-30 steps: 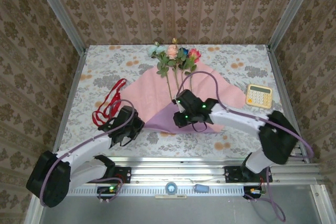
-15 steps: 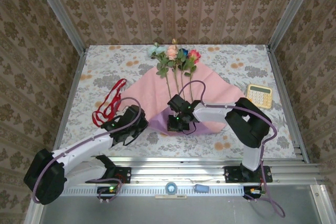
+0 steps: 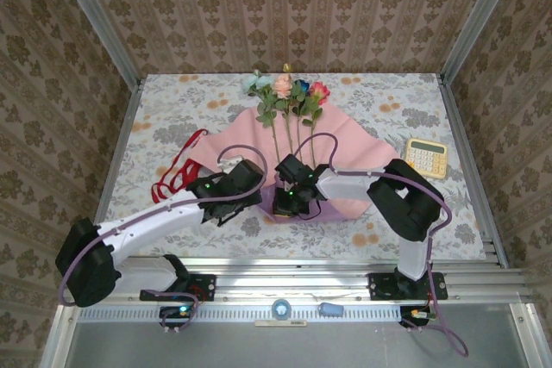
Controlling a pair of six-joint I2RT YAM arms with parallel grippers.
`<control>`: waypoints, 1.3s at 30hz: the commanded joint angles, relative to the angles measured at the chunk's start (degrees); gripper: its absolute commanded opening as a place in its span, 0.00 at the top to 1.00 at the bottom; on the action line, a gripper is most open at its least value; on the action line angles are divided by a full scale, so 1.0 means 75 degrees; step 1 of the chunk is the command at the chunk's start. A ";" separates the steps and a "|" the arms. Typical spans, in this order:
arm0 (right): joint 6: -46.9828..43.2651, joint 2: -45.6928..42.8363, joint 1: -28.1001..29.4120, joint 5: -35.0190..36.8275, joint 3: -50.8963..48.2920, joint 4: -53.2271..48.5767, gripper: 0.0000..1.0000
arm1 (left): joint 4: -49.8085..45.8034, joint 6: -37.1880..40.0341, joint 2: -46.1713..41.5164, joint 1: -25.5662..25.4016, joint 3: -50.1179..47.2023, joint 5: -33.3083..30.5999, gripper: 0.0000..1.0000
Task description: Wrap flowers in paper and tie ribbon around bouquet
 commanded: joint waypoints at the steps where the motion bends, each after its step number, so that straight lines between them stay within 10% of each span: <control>1: 0.0106 0.0122 -0.0060 0.0080 -0.0303 -0.0275 0.86 | -0.0489 0.0808 0.0016 -0.0019 0.0220 -0.0409 0.83; 9: 0.0086 0.0106 -0.0085 -0.0157 -0.0246 -0.0262 0.85 | 0.1014 0.0491 -0.1166 0.0912 -0.1452 -0.0017 0.61; 18: -0.0005 0.0124 -0.0102 -0.0231 -0.0183 -0.0227 0.83 | 0.2127 0.1321 -0.1598 0.2135 -0.2127 0.1028 1.00; 39: 0.0386 0.0271 0.0298 -0.0612 0.0768 -0.0250 0.91 | 0.1625 0.1418 -0.1475 0.1645 -0.1725 0.0708 1.00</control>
